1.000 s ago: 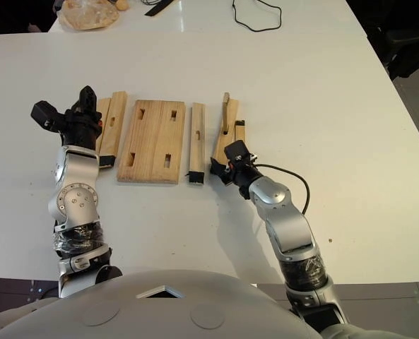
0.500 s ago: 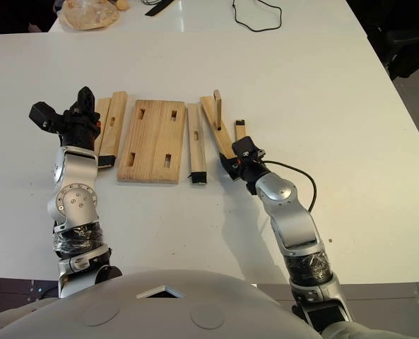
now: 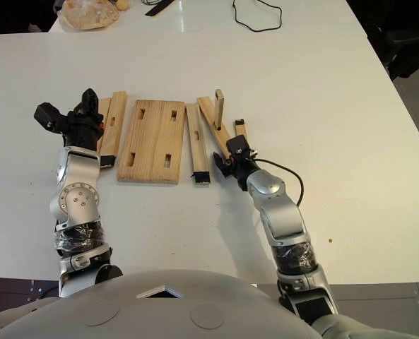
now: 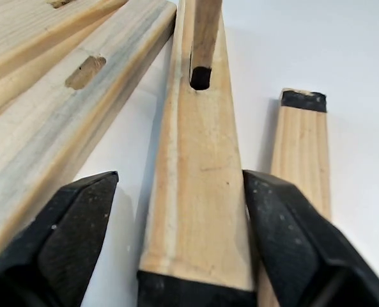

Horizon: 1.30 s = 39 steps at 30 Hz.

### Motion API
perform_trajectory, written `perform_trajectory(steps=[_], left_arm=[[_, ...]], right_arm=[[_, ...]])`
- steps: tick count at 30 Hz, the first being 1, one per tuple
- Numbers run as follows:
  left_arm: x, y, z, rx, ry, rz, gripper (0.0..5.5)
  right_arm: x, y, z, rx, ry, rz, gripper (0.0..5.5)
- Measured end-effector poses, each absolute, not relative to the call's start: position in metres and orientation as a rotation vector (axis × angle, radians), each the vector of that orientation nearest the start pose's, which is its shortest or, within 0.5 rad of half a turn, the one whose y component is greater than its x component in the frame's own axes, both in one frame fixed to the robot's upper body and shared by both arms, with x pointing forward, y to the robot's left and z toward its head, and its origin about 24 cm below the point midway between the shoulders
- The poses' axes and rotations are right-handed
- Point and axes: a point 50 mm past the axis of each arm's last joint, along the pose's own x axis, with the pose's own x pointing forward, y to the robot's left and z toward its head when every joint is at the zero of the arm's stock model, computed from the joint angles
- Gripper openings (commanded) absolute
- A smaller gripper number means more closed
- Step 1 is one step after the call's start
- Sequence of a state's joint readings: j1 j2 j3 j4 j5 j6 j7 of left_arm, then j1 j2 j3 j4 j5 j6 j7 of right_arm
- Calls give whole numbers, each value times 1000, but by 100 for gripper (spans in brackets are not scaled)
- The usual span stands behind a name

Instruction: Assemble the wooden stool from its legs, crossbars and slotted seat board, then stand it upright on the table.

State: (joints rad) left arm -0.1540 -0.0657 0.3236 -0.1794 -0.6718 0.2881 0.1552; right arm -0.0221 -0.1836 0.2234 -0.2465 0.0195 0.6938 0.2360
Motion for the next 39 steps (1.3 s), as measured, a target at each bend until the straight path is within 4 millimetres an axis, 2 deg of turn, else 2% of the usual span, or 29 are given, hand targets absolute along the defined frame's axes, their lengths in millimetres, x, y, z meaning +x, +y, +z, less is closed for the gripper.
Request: perform_trajectory(steps=[7,16,19,22,23,25,28,31,33,35,39], left_arm=[[275,193,93,-752,-78,202,256],[275,196,92,-754,-89,212,256],[275,197,93,-749,-92,206,256],[277,196,95,-754,-98,168,256],[278,193,97,-778,-94,130,256],[282,187,102,-813,-99,65,256],[283,180,113,-874,-122,-64,256],[278,177,133,-914,-183,-239,298],[275,180,150,-960,-233,-341,323],[273,178,161,-1033,-249,-443,353],[263,165,186,-1061,-234,-703,355]], right_arm=[[240,-120,30,-163,483,414,210],[242,-123,31,-146,483,383,205],[247,-129,34,-8,483,320,205],[262,-134,46,176,454,261,205],[275,-140,57,303,416,240,205],[289,-150,73,449,351,241,205],[295,-155,93,615,291,367,205],[290,-148,121,696,240,673,205],[286,-144,146,673,176,870,205],[281,-148,159,647,149,989,205],[281,-168,178,594,117,1108,205]])
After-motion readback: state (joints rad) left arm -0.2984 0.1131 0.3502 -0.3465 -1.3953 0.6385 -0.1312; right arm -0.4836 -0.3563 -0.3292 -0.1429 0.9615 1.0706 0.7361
